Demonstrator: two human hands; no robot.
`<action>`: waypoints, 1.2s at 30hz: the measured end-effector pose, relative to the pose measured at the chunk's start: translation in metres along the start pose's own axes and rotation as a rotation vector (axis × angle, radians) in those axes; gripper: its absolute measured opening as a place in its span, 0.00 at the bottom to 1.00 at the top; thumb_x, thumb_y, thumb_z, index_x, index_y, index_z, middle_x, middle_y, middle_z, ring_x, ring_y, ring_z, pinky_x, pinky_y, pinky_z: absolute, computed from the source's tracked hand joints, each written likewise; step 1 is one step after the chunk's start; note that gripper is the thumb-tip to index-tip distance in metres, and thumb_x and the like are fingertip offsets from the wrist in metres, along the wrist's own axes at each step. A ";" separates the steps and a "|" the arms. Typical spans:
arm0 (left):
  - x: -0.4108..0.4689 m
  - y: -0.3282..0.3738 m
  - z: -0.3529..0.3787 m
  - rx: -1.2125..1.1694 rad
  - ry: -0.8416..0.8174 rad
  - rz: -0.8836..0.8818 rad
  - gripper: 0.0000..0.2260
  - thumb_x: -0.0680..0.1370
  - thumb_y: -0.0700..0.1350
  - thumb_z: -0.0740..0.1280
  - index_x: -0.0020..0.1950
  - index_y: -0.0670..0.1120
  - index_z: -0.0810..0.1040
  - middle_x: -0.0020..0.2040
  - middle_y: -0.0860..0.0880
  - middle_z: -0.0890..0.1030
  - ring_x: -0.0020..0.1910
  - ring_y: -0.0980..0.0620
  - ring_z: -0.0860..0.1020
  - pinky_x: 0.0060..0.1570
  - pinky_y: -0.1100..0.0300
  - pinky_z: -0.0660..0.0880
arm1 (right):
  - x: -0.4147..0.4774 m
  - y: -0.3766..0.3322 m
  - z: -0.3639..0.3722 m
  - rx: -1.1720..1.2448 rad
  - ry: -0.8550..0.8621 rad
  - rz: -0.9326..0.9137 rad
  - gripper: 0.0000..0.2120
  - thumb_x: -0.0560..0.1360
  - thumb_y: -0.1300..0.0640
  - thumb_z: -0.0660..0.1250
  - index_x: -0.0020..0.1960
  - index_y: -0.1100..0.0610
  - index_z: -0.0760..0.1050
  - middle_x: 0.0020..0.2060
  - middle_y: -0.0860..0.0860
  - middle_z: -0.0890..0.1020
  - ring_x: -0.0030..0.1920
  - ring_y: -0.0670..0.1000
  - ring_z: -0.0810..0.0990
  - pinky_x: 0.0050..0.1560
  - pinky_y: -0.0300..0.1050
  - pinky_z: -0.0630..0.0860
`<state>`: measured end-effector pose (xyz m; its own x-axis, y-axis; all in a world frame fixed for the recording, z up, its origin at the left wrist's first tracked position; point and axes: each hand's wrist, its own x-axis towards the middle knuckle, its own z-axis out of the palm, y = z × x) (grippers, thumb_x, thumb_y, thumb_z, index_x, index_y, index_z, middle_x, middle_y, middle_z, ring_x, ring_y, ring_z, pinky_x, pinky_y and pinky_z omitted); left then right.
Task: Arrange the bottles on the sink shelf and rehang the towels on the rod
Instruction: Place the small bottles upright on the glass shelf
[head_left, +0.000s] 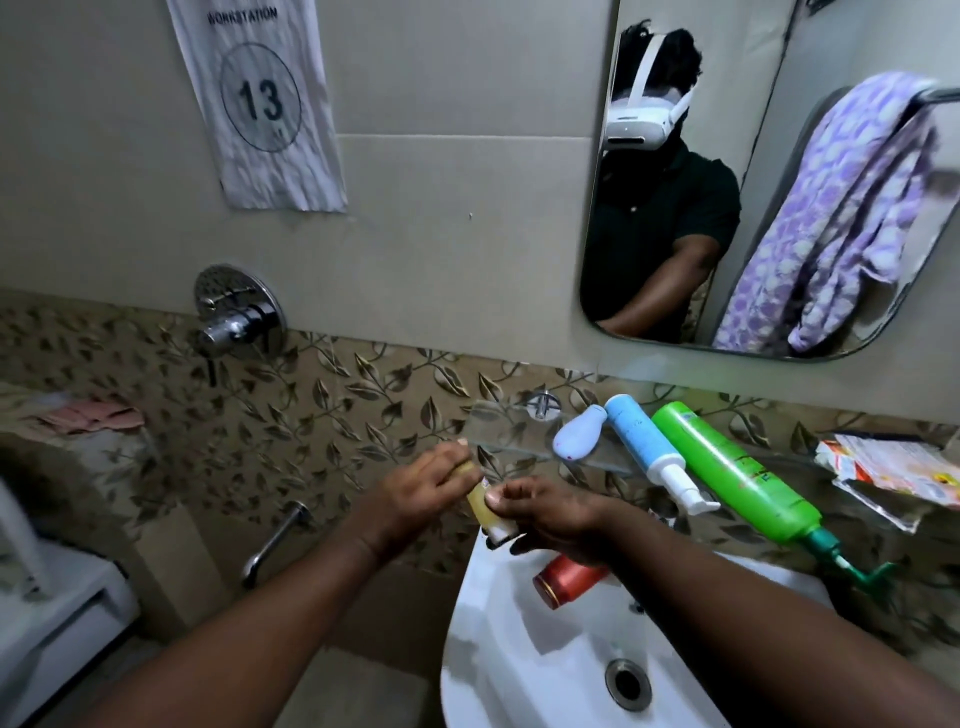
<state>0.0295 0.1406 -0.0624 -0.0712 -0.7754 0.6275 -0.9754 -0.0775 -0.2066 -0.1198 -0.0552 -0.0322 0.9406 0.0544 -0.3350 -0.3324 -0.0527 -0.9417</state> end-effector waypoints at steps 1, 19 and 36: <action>0.009 -0.004 -0.005 -0.021 0.035 -0.028 0.21 0.79 0.34 0.66 0.72 0.43 0.72 0.69 0.37 0.77 0.68 0.39 0.78 0.62 0.49 0.79 | 0.000 -0.009 0.001 0.030 0.022 -0.040 0.05 0.81 0.52 0.68 0.50 0.53 0.78 0.41 0.50 0.83 0.45 0.50 0.81 0.44 0.41 0.76; 0.112 -0.004 0.009 -0.794 0.188 -1.000 0.11 0.78 0.40 0.73 0.60 0.45 0.84 0.51 0.49 0.86 0.52 0.51 0.84 0.55 0.56 0.81 | 0.055 -0.069 -0.054 -0.465 0.716 -0.278 0.26 0.64 0.56 0.84 0.60 0.55 0.81 0.48 0.51 0.88 0.49 0.51 0.87 0.57 0.54 0.82; 0.097 -0.052 0.068 -0.794 0.104 -1.030 0.12 0.80 0.43 0.70 0.63 0.50 0.83 0.56 0.53 0.87 0.56 0.53 0.84 0.59 0.45 0.81 | 0.085 -0.071 -0.063 -0.757 0.779 -0.184 0.26 0.65 0.51 0.83 0.61 0.51 0.81 0.50 0.50 0.88 0.49 0.50 0.85 0.47 0.41 0.77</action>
<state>0.0872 0.0263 -0.0416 0.7977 -0.5272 0.2927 -0.4448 -0.1868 0.8759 -0.0123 -0.1098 0.0083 0.8458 -0.5055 0.1706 -0.3048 -0.7203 -0.6231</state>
